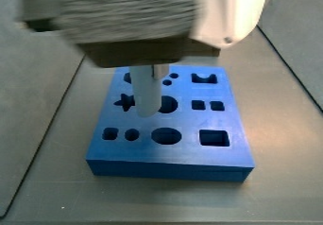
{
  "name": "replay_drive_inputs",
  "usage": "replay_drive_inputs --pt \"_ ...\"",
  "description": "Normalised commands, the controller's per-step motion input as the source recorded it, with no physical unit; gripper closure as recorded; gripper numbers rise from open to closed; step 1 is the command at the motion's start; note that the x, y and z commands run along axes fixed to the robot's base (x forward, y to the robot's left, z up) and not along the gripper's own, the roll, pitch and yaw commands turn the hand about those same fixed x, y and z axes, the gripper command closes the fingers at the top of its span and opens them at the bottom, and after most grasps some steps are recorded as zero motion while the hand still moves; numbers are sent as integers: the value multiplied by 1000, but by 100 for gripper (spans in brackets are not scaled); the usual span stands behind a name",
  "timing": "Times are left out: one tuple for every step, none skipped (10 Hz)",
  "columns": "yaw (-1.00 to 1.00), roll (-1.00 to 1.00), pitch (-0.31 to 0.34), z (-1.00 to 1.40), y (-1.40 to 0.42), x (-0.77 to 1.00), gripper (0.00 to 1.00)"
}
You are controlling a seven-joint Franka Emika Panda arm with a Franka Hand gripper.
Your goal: Insert the oval object.
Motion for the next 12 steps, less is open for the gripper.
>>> replay_drive_inputs --pt "-934 214 0 0 -20 0 100" --pt "-937 211 0 0 -17 0 100" --pt "-934 196 -10 0 -26 0 100" --pt "-934 194 -11 0 -29 0 100" --pt "-934 194 -10 0 -31 0 100" --pt "-934 194 -6 0 -34 0 100" --pt "-926 183 -3 0 -46 0 100" --pt "-894 183 0 0 -54 0 100" --pt "-894 181 -4 0 -57 29 100" --pt "-906 190 -14 0 -40 14 100" --pt "-877 179 -34 0 -57 100 100" --pt "-837 183 -37 0 -66 154 100"
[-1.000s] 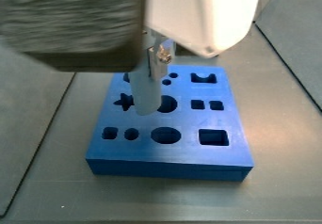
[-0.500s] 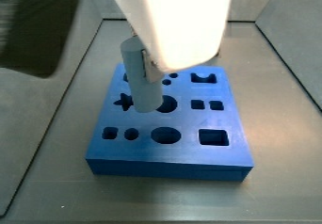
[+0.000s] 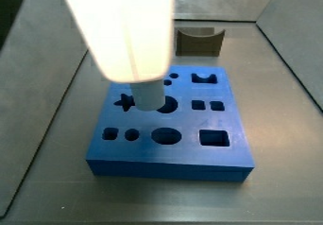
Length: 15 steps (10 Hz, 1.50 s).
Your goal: Insert the oval object.
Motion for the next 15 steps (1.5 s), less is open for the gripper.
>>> replay_drive_inputs --pt "-726 151 0 -23 -260 206 100" --pt "-546 29 20 -246 -514 220 100" --pt "-423 -89 11 -423 -400 217 100" --pt "-206 -20 20 -277 -186 229 100" --pt "-77 0 61 -111 0 229 100" --pt "-23 0 4 -177 60 106 100" --pt "-77 -69 0 -226 0 43 100" --pt "-71 -151 0 -274 0 97 100" --pt "-37 -166 0 -257 0 131 100" --pt "-43 -173 0 -254 0 154 100" --pt "-31 -163 0 -277 0 203 100" --pt "-37 -136 0 -263 0 100 100" --pt "-37 -130 0 -291 0 0 100" --pt "-57 -47 0 -346 14 0 100" --pt "-174 16 0 -397 83 -123 100"
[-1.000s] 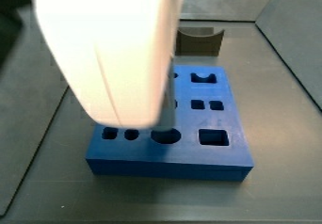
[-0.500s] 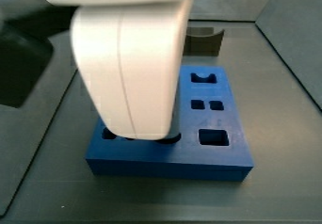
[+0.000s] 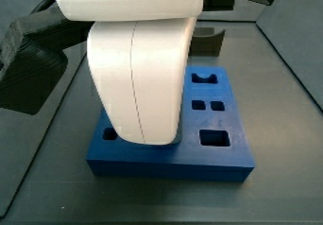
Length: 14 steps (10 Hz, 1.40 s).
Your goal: Insert the oval object.
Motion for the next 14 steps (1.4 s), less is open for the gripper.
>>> replay_drive_inputs --pt "-157 0 0 -283 86 -157 100" --pt "-109 -39 0 -234 20 -57 100" --pt "-69 -37 0 -234 9 0 100" --pt "-31 0 0 -300 0 0 100" --pt "-23 0 0 -363 0 0 100" --pt "-26 0 0 -383 0 0 100" --pt "-31 0 0 -331 0 9 100" --pt "-31 0 0 -297 0 14 100" --pt "-26 13 0 -289 0 3 100" --pt "-6 17 0 -283 0 0 100" --pt "0 21 0 -314 43 0 100" --pt "0 57 6 -269 220 0 100" --pt "0 66 24 -277 357 0 100" --pt "-23 -13 0 -40 43 0 100"
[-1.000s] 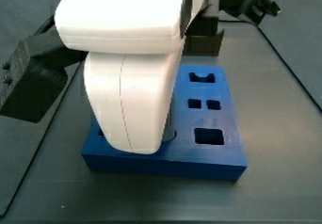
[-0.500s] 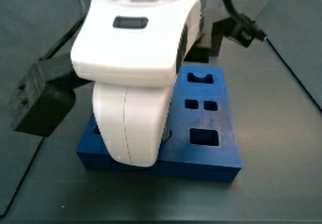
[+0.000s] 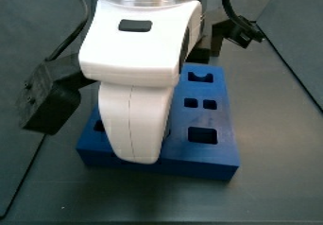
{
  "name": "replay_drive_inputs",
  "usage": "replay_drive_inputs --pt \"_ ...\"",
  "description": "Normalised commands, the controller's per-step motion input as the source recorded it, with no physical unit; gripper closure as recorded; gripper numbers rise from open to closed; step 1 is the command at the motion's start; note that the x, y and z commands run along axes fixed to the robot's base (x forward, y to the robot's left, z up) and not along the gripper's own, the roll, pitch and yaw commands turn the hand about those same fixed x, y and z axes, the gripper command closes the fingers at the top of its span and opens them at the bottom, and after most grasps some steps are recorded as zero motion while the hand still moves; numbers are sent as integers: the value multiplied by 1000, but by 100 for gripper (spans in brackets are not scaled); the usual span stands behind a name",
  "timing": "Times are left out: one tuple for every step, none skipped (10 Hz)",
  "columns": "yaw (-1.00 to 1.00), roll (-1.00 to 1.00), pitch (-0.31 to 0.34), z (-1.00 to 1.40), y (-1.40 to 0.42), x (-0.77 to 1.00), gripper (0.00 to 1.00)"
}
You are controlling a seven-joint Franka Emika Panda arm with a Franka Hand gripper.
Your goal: Insert the oval object.
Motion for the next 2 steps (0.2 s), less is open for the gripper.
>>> replay_drive_inputs --pt "0 -39 0 0 31 0 100" --pt "0 0 0 0 0 0 100"
